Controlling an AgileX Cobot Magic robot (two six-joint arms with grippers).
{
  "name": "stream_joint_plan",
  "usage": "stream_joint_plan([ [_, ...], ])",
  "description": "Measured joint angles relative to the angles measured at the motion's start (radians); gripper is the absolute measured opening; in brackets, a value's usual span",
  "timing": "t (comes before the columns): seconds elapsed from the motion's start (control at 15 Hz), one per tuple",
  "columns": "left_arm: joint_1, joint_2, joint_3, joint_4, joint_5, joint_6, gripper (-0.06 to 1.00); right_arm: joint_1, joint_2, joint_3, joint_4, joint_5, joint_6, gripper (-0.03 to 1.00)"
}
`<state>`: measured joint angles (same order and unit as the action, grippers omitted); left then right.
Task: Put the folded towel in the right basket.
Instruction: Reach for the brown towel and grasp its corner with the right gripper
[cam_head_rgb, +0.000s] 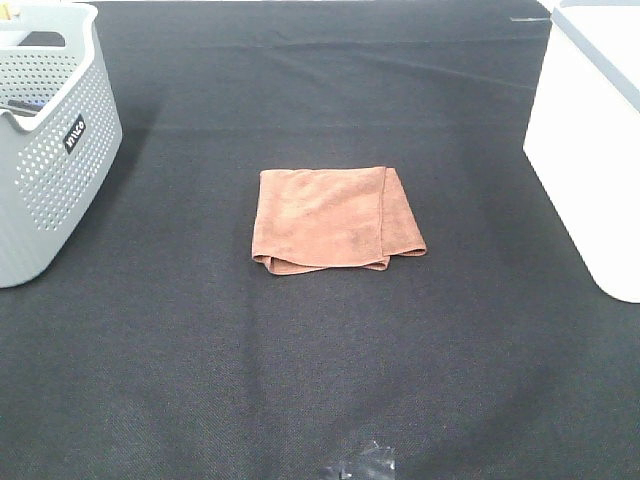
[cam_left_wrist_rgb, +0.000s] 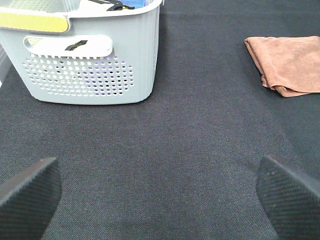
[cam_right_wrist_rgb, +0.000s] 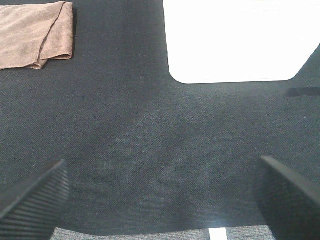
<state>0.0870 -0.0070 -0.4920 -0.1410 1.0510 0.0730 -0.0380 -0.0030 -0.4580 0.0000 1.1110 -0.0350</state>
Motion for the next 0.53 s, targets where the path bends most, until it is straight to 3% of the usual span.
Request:
stream_joint_plan([
  [0.53, 0.000, 0.000, 0.000, 0.000, 0.000, 0.000, 0.99, 0.000, 0.000, 0.000, 0.000, 0.000, 0.002, 0.96],
])
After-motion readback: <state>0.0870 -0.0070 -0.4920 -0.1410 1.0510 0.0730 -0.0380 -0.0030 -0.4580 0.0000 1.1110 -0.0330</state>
